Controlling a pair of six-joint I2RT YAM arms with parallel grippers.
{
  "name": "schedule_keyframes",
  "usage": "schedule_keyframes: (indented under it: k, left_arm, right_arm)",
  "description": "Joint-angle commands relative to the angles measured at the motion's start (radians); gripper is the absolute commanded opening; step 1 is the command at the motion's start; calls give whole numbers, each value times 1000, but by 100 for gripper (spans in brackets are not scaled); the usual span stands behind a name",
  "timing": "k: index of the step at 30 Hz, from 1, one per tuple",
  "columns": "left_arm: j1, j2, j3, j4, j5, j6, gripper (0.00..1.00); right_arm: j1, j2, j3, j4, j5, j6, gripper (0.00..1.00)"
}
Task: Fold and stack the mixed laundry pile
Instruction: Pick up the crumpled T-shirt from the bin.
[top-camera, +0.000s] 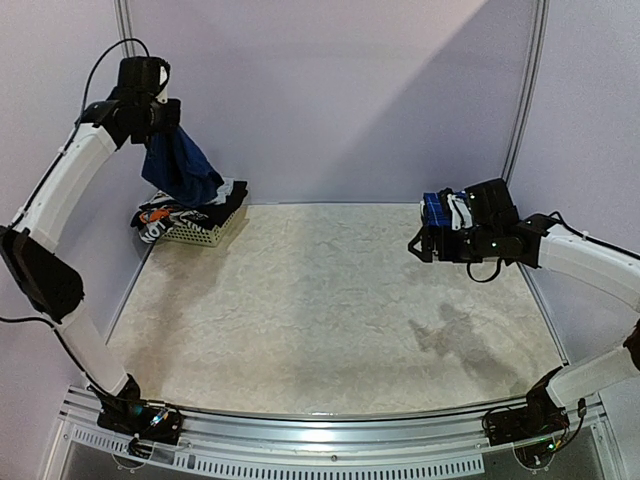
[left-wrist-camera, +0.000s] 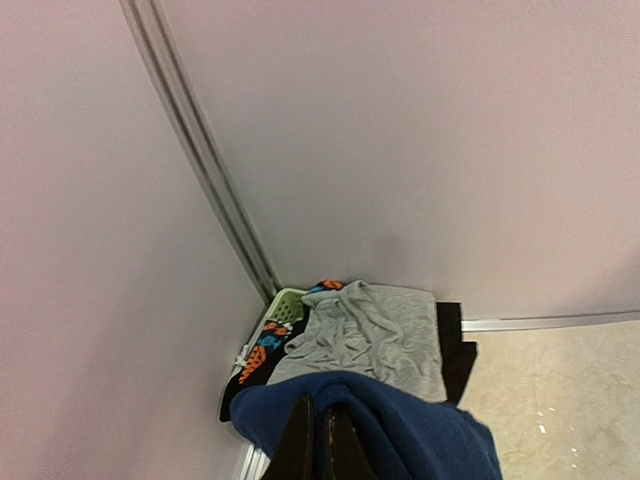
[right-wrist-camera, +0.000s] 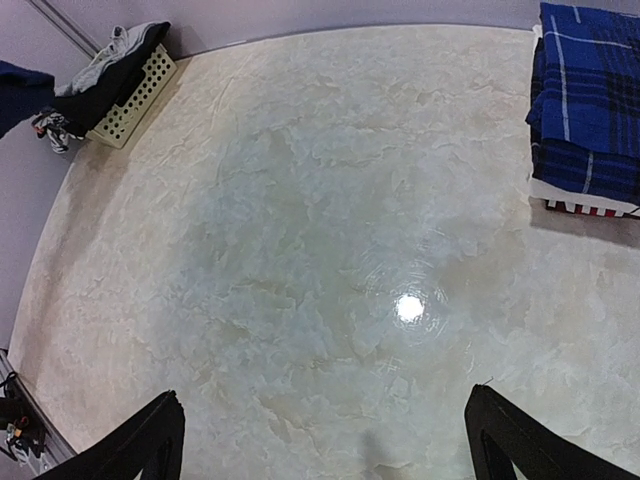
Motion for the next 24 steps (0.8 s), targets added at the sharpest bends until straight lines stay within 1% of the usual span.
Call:
schedule_keyframes:
  k: [1,4,7,11,16,19,22,24]
  left_arm:
    - [-105,-94,-18,-57,135,6,0]
    - [-172,-171,-115,-37,211,-26,0]
    - [-242,-225,-211,5,214,-61,0]
    - [-315,-249,-285,27,229,-106,0]
    - [-393,-248,-360,58,206,-176,0]
    - [-434,-240,-378,67,202,-216,0]
    - [-473,-231,-391,72,189,-242,0]
    - [-495,-223,-395,72,181,-252,0]
  right_arm:
    - [23,-45,28,-16,-14,-5,99]
    - [71,-63,23,16,-66,-40,99]
    - [167,-63,23,72,-112,-109,99]
    - [307,-34,39,177,-110,-195,98]
    - [454,44,106,274,-48,-258,97]
    - [527,100,136,358,20,-298,97]
    - [564,164,170,425,70,-319,98]
    - [570,212,198,456,83,-310,96]
